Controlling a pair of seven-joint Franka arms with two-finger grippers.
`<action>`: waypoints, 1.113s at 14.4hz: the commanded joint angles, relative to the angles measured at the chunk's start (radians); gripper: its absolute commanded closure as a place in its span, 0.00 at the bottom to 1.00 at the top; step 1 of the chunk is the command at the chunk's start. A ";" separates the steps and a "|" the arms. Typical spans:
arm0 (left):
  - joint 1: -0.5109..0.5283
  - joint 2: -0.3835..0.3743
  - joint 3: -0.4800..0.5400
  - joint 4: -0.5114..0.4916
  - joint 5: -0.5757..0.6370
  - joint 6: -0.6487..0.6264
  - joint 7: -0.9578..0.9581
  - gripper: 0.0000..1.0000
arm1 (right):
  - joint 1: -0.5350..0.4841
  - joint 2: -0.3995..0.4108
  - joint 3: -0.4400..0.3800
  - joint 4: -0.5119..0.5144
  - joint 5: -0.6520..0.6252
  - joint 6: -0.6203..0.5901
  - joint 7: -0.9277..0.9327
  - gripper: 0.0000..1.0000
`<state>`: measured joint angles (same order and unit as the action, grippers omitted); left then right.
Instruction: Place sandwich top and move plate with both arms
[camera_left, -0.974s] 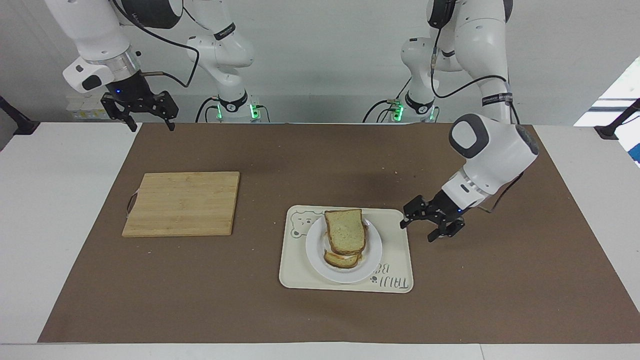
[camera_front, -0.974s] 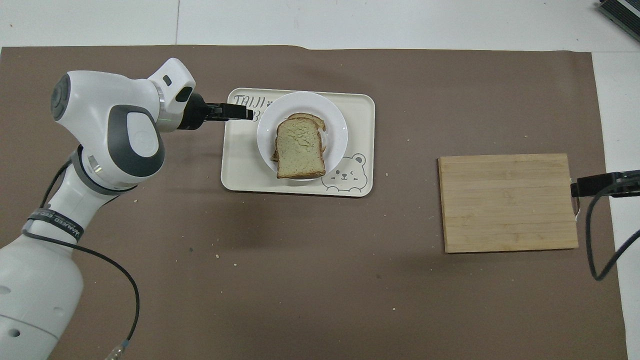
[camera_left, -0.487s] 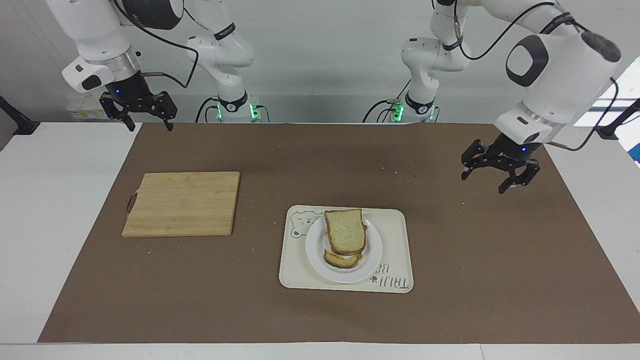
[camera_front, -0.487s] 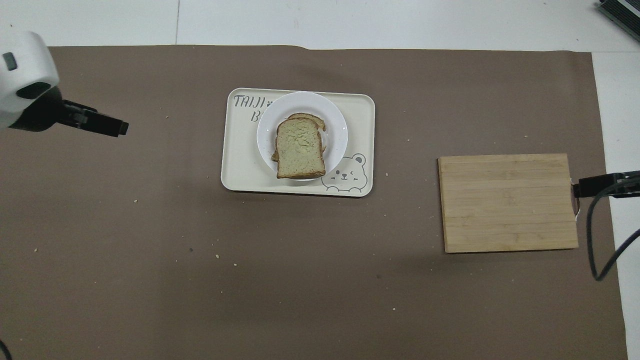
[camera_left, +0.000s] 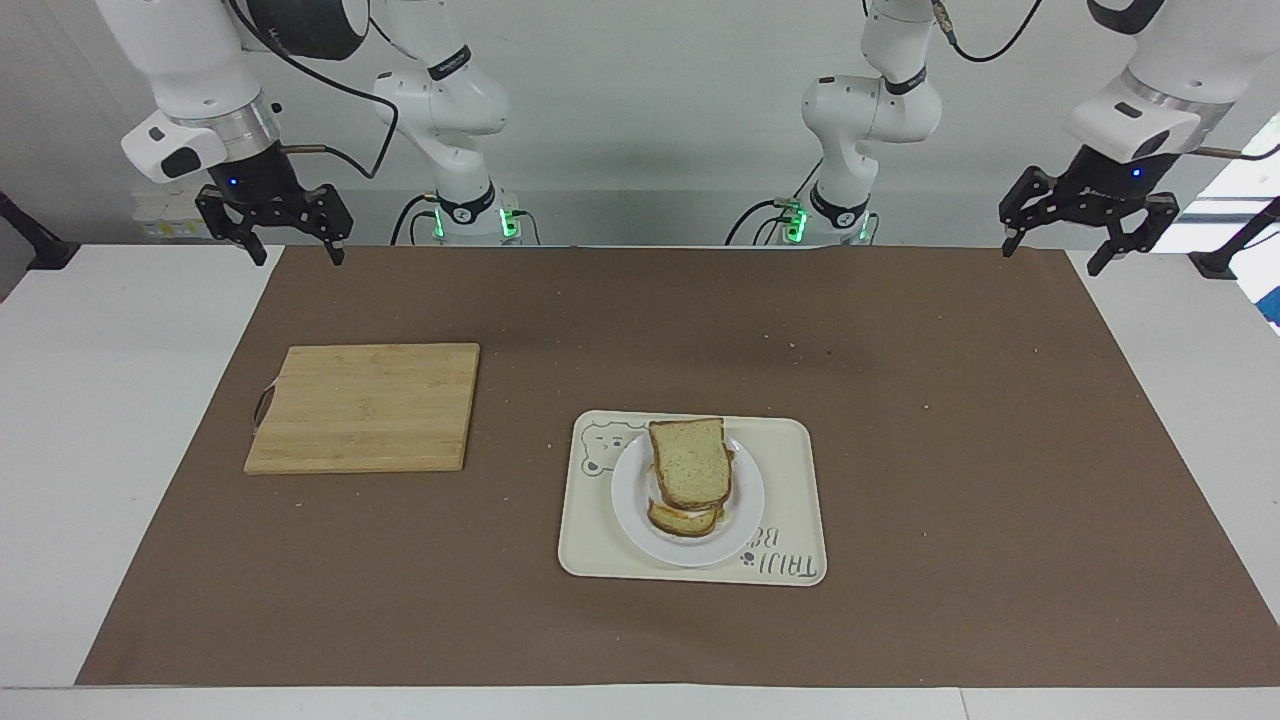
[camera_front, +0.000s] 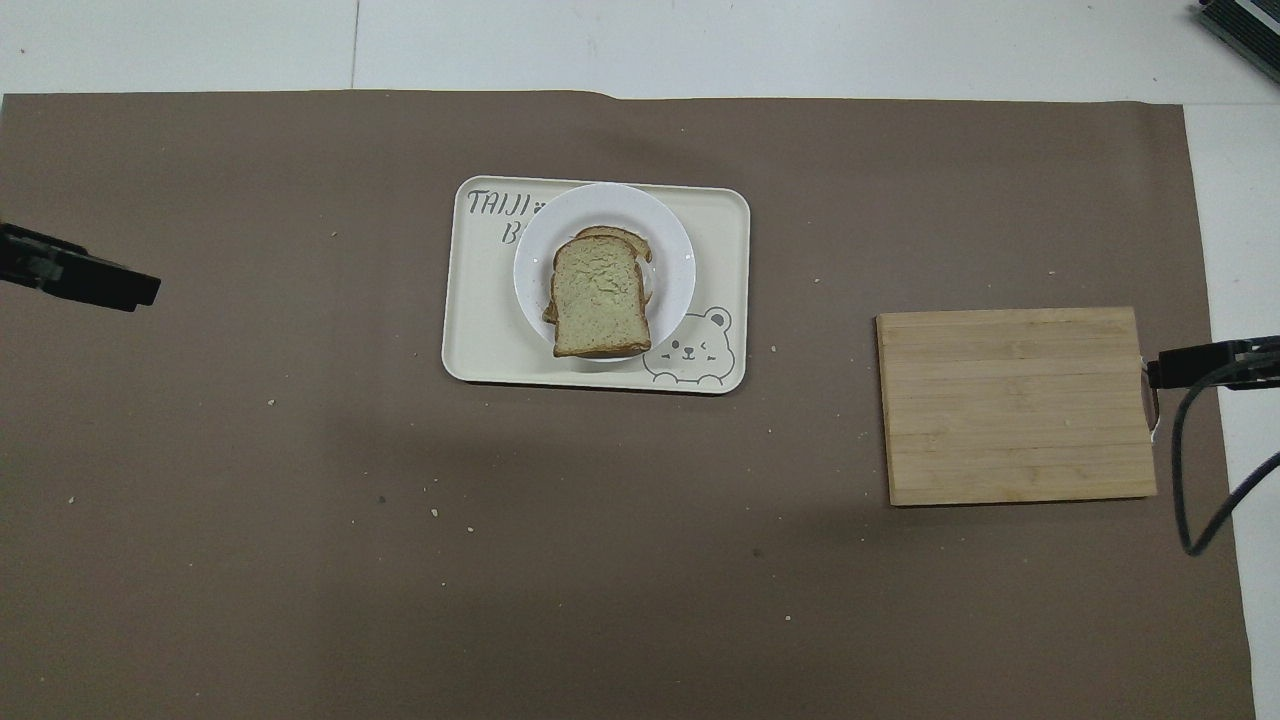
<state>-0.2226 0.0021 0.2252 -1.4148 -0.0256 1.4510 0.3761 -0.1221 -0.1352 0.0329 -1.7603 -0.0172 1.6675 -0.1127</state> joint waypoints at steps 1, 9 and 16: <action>0.029 -0.043 -0.004 0.031 0.018 -0.086 0.033 0.00 | -0.001 0.002 0.012 -0.001 -0.020 0.012 0.022 0.00; 0.049 -0.090 -0.010 -0.018 0.013 -0.100 -0.059 0.00 | 0.002 0.062 0.021 0.102 -0.009 -0.055 0.065 0.00; 0.048 -0.094 -0.012 -0.075 0.009 -0.069 -0.129 0.00 | 0.082 0.034 0.027 0.073 -0.020 -0.101 0.185 0.00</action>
<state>-0.1745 -0.0515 0.2189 -1.4309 -0.0254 1.3566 0.2886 -0.0599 -0.0909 0.0564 -1.6883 -0.0172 1.5999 0.0258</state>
